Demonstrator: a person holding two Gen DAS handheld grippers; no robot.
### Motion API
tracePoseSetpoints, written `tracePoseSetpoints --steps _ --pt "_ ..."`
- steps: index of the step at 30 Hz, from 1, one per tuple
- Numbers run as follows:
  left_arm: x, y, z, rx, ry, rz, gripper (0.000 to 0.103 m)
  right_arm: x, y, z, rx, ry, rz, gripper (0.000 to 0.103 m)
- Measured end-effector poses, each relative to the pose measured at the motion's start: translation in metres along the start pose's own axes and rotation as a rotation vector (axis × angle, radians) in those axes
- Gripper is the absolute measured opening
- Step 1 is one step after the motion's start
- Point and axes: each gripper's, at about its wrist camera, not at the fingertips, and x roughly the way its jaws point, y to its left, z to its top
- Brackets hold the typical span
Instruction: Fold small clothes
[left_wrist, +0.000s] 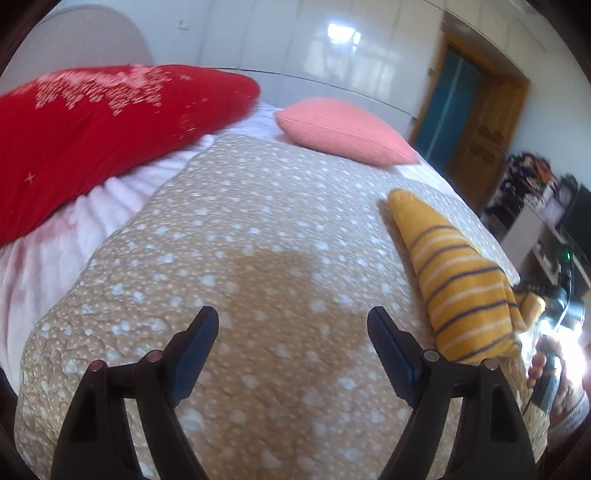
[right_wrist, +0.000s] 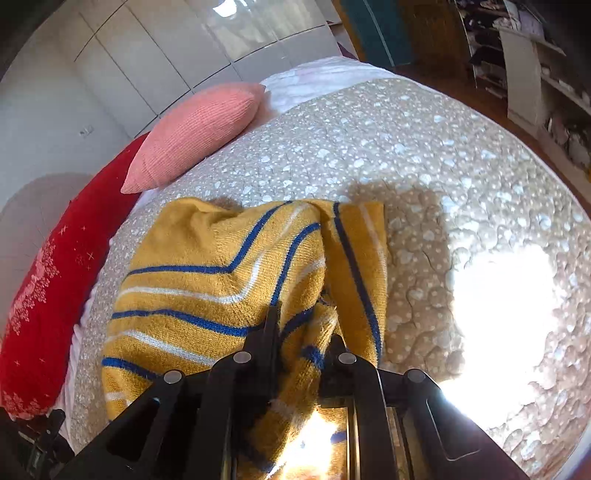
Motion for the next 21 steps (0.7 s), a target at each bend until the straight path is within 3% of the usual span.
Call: tracePoseSetpoints --steps 5,9,13,14,16,21 --pt "-0.009 -0.021 -0.004 0.049 0.024 -0.010 0.082 -0.008 -0.004 -0.005 0.002 -0.021 0.085 0.014" --pt "-0.011 -0.033 -0.002 0.072 0.032 -0.030 0.082 -0.040 -0.008 -0.003 0.024 -0.106 0.162 0.013" --pt "-0.003 -0.048 -0.002 0.091 0.056 -0.055 0.082 -0.049 -0.014 -0.002 -0.017 -0.130 0.082 0.014" --pt "-0.001 -0.052 -0.003 0.092 0.068 -0.069 0.082 -0.042 -0.017 -0.003 -0.026 -0.104 0.058 0.017" --pt "0.002 -0.059 -0.004 0.100 0.088 -0.095 0.082 -0.030 -0.027 -0.005 -0.030 -0.049 0.009 0.034" --pt "0.004 -0.074 -0.001 0.150 0.084 -0.088 0.082 -0.087 -0.027 -0.004 -0.039 -0.222 -0.004 0.037"
